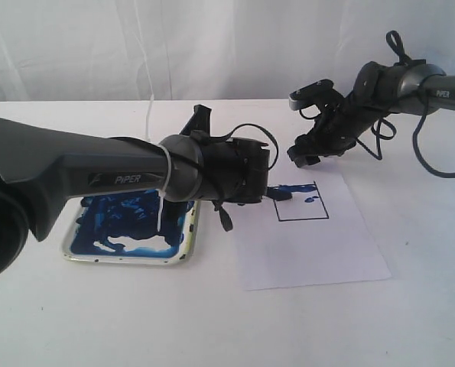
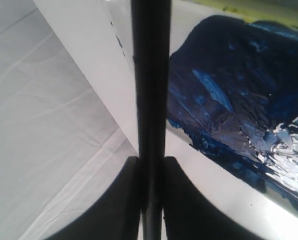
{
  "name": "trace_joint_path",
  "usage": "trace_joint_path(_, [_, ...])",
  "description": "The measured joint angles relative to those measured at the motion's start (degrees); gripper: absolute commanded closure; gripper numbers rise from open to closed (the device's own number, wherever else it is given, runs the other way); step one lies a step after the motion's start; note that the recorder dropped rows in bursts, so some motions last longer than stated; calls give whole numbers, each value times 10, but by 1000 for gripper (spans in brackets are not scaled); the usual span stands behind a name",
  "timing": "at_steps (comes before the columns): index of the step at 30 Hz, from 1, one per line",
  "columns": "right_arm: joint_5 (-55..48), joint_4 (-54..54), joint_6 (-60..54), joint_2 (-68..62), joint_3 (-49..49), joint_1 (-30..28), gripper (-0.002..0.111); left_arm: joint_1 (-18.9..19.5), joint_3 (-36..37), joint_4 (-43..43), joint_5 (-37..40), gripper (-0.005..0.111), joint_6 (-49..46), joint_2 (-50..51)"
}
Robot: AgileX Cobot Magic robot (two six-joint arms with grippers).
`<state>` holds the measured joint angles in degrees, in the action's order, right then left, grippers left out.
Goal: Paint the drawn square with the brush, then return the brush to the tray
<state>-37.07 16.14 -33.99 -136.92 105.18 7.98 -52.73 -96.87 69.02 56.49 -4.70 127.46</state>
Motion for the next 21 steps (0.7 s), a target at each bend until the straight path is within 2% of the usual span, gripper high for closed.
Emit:
trace_joint_path(7, [0,-1,0,0,0,0,48,0,0,-1,-25,107,15,0])
trace_joint_path(14, [0,-4,0,0,0,0,48,0,0,72,-7,107,58,0])
trace_joint_path(21, [1,-4,0,0,0,0,48,0,0,24,-7,107,30,0])
